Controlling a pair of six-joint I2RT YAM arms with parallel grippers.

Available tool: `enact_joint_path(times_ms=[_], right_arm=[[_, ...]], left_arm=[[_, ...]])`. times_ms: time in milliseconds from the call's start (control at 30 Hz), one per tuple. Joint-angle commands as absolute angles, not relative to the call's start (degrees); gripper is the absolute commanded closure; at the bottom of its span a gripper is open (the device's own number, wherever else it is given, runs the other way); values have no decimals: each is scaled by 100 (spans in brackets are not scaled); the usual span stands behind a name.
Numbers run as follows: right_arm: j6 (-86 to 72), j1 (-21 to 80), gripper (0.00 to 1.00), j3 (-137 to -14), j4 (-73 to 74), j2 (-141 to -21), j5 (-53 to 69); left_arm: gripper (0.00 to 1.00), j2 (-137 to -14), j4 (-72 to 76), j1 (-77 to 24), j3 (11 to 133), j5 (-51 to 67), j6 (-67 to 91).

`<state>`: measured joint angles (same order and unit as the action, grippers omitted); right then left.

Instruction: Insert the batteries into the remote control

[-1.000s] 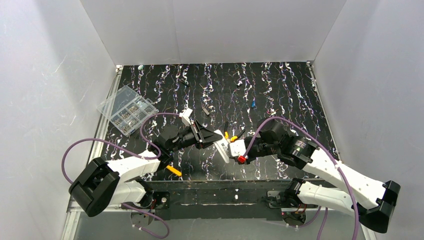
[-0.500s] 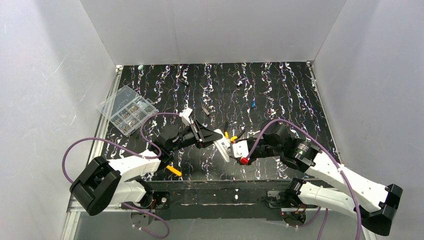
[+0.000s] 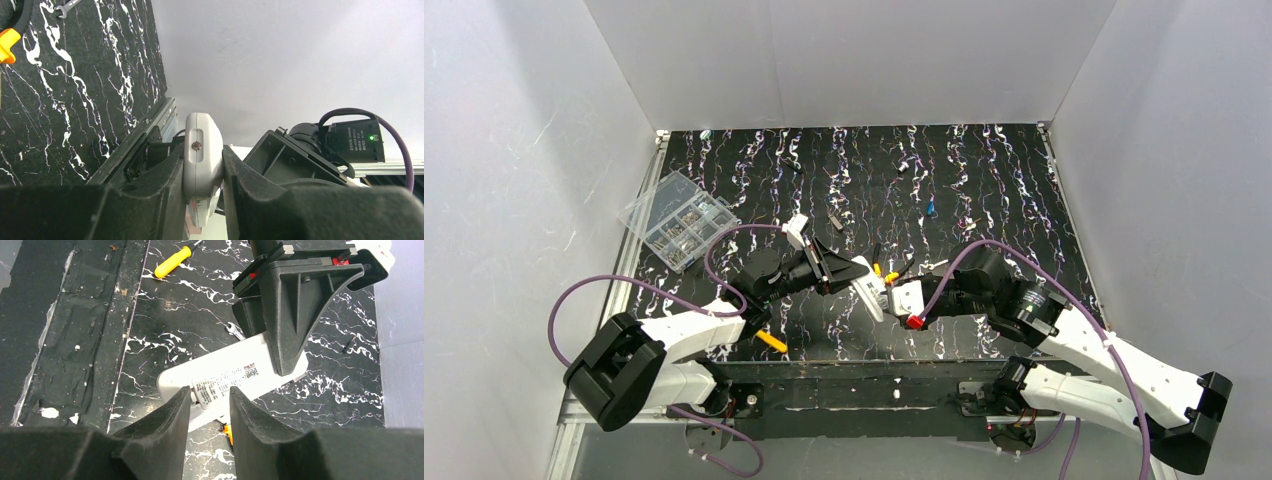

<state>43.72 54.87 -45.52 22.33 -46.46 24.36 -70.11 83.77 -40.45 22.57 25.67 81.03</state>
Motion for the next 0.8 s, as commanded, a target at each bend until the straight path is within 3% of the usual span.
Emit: enact_joint_path(times_ms=[0, 767], right_arm=[[4430, 5491, 59, -4597, 1606, -4597, 2193], [4544, 5493, 59, -4829, 1527, -4597, 2181]], left_arm=[[100, -6990, 8837, -4079, 2480, 2950, 8095], [100, -7042, 8831, -4084, 2504, 3014, 8077]])
